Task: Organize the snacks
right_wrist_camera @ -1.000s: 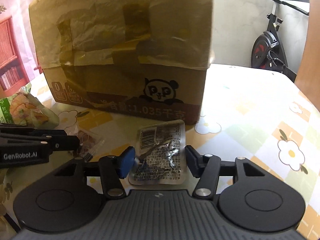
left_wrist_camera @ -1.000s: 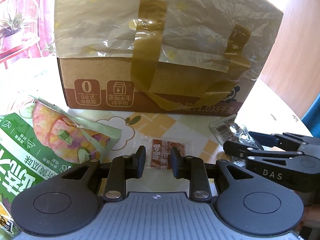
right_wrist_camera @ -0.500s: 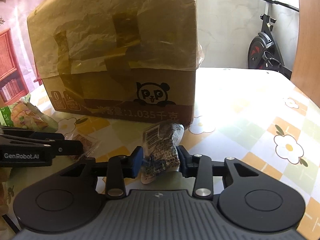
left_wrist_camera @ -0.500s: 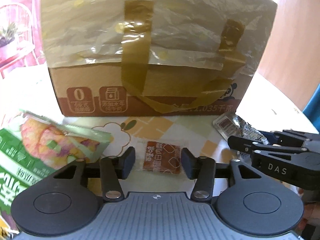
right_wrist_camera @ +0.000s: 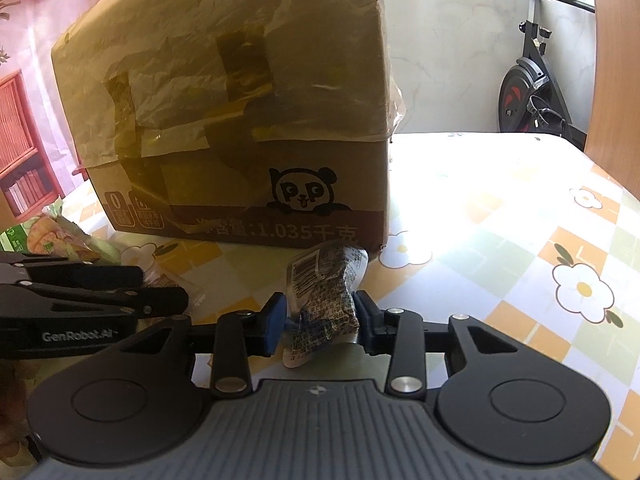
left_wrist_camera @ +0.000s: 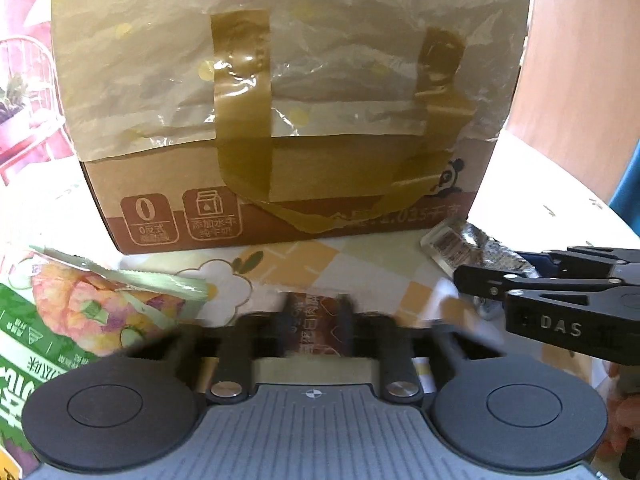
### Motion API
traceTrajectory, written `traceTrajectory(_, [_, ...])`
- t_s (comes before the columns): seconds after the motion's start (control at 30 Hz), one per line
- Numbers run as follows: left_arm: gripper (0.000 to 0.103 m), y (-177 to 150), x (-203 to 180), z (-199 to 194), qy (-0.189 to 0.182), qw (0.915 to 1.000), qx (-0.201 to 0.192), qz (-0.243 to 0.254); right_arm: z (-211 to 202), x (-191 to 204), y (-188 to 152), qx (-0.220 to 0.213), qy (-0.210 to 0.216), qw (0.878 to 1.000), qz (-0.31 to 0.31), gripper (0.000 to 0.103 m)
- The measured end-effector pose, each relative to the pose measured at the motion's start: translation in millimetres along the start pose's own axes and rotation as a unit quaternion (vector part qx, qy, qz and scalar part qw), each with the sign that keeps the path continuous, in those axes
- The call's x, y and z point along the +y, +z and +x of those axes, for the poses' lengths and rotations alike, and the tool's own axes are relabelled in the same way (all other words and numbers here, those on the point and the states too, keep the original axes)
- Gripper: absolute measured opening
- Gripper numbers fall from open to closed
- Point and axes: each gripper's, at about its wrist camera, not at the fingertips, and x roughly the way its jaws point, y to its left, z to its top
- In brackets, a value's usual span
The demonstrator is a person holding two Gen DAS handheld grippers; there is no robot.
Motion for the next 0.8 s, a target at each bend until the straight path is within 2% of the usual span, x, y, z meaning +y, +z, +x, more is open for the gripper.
traceTrajectory(0.13, [0.003, -3, 2, -3, -0.009, 0.9998, 0.0, -0.015, 0, -1, 0, 0.0, 0.002, 1.0, 0.003, 0.039])
traceTrajectory(0.6, [0.004, -2, 16, -20, -0.049, 0.9964, 0.03, -0.062, 0, -2, 1, -0.001, 0.006, 1.0, 0.008, 0.039])
traceTrajectory(0.8, [0.004, -10, 13, -23, -0.069, 0.9924, 0.076, -0.068, 0, -3, 1, -0.001, 0.006, 1.0, 0.009, 0.039])
